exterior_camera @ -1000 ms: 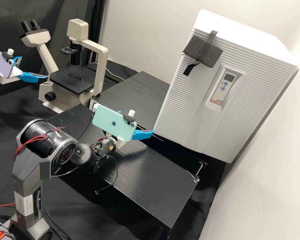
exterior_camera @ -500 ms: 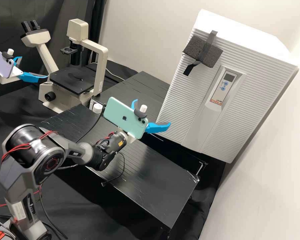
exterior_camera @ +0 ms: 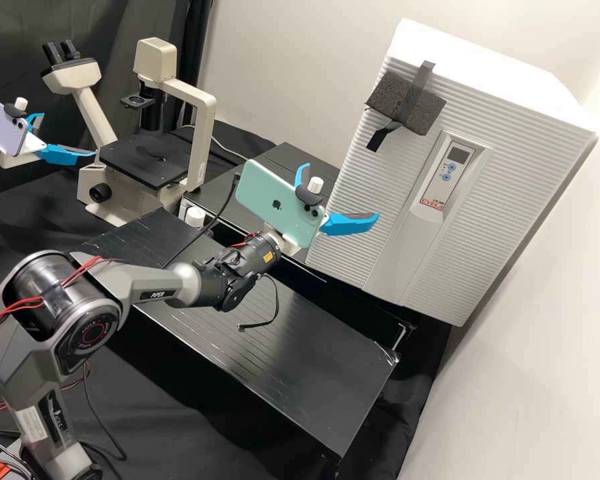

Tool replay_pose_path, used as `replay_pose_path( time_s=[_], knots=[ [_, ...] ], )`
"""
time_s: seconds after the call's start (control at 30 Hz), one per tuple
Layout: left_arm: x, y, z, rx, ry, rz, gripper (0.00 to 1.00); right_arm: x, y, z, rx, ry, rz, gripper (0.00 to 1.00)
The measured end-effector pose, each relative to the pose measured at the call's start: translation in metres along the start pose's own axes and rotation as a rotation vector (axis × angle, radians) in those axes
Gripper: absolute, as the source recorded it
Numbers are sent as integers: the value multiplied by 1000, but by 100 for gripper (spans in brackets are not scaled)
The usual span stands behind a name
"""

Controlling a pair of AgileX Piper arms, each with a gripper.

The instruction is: Open the incubator door.

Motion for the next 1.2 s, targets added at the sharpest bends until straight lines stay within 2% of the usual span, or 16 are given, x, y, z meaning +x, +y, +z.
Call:
replay_pose_path(
  time_s=[0.13,0.3,0.37,0.57,0.7,1.0,1.2],
  knots=[
    [0,0,0,0,0,0,100,5,7,-4,7,-2,21,100],
    [0,0,0,0,0,0,100,10,12,-9,-28,-11,40,100],
    [0,0,0,0,0,0,100,12,13,-12,-16,-25,47,100],
    [0,0,0,0,0,0,100,19,13,-24,-14,-55,50,100],
    [0,0,0,0,0,0,100,22,15,-29,-36,-50,61,100],
    [0,0,0,0,0,0,100,28,8,-31,-55,-91,41,100],
    [0,0,0,0,0,0,100,27,8,-30,-48,-110,47,100]
  ],
)
